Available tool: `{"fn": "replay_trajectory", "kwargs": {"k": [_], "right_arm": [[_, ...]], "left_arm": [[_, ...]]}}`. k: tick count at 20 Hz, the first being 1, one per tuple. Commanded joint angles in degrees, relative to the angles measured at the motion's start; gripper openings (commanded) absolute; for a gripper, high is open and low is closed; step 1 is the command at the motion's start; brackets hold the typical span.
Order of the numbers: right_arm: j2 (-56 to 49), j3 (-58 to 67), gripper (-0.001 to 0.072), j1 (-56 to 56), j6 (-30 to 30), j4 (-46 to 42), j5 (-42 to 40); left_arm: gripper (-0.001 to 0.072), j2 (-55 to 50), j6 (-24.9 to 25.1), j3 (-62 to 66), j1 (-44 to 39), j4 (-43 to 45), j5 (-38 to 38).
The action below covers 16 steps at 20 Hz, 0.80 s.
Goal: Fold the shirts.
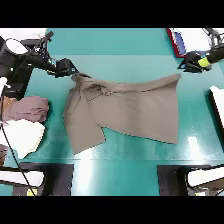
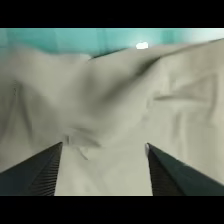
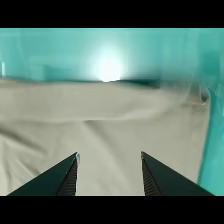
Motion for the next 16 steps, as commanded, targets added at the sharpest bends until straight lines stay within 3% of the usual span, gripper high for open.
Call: {"fn": "replay_trajectory", "kwargs": {"k": [1, 5, 8, 12, 16], "right_arm": [[-3.9, 7.0, 0.0447, -1.5, -0.5, 4.7, 0.5], [4.0, -2.1, 0.0447, -4.6, -2.7, 4.5, 4.3], [11.9, -15.7, 0.0447, -4.9, -3.9, 4.6, 3.5], [21.3, -32.3, 0.0447, -2.9, -4.4, 4.6, -1.2], [26.9, -40.8, 0.0447, -1.6, -4.4, 4.6, -5.4]], "left_arm": [[0.0613, -2.1, -0.2, 2.5, 4.8, 0.1, -3.0], [0.0613, 0.4, -0.2, -0.2, 10.5, 7.4, -13.6], [0.0613, 4.1, -0.2, -11.0, 10.7, 12.0, -12.7], [0.0613, 7.1, 1.4, -26.6, 10.7, 11.4, -8.7], [0.0613, 7.1, 2.8, -33.8, 10.7, 9.5, -7.6]]}}
